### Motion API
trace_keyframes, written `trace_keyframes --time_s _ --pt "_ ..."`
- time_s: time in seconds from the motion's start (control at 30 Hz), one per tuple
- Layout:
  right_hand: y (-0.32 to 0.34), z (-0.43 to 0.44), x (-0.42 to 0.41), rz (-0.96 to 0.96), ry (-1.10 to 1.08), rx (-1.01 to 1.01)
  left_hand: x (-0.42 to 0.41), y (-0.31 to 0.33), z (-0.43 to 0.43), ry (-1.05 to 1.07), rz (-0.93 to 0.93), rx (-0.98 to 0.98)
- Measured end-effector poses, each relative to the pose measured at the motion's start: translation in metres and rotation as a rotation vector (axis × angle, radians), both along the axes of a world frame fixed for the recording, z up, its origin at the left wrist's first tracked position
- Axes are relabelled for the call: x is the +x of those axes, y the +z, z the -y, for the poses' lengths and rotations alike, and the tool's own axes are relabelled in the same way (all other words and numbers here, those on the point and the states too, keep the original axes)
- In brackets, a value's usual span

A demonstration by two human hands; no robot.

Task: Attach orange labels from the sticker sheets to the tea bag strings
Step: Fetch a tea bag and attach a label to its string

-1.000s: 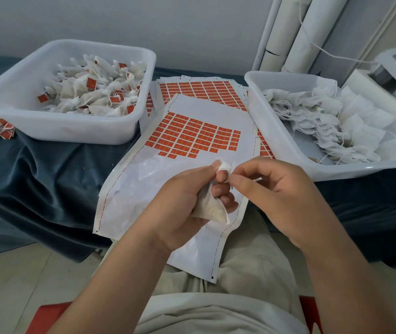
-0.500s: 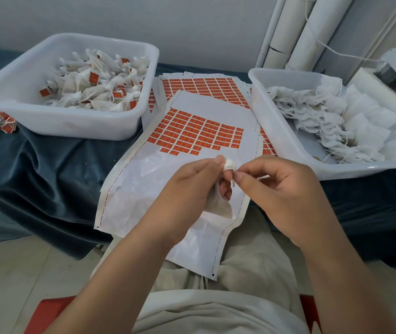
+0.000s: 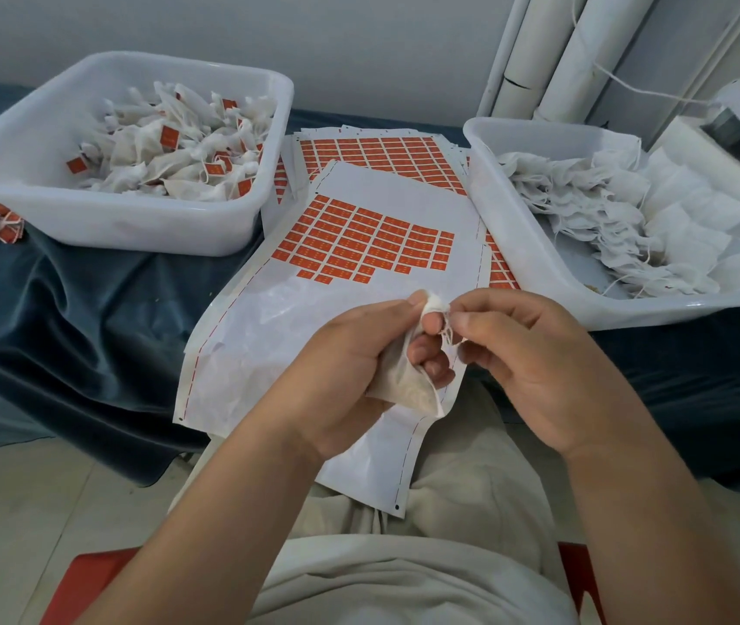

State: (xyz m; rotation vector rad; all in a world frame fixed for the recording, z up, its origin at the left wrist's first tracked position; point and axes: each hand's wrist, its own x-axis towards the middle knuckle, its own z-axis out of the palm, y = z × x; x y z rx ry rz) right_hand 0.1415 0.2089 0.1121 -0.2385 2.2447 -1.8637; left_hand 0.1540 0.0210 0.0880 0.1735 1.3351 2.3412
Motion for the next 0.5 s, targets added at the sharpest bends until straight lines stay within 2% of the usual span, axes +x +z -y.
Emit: trace_keyframes --time_s 0.07,0.27,0.37,0.5 --pt "0.005 0.0 0.004 -0.119 -0.009 0.118 0.0 0.0 0.0 0.007 -0.021 -0.025" --pt "0.016 0.008 0.018 -0.398 -0.111 0.288 -0.001 0.003 0.003 0.001 0.0 0.015" --pt "0.017 0.011 0.023 -0.565 -0.156 0.425 0.0 0.004 0.0 0.048 -0.031 -0.024" --pt "0.017 0.012 0.024 -0.591 -0.157 0.455 0.001 0.003 -0.002 0.166 -0.067 -0.182"
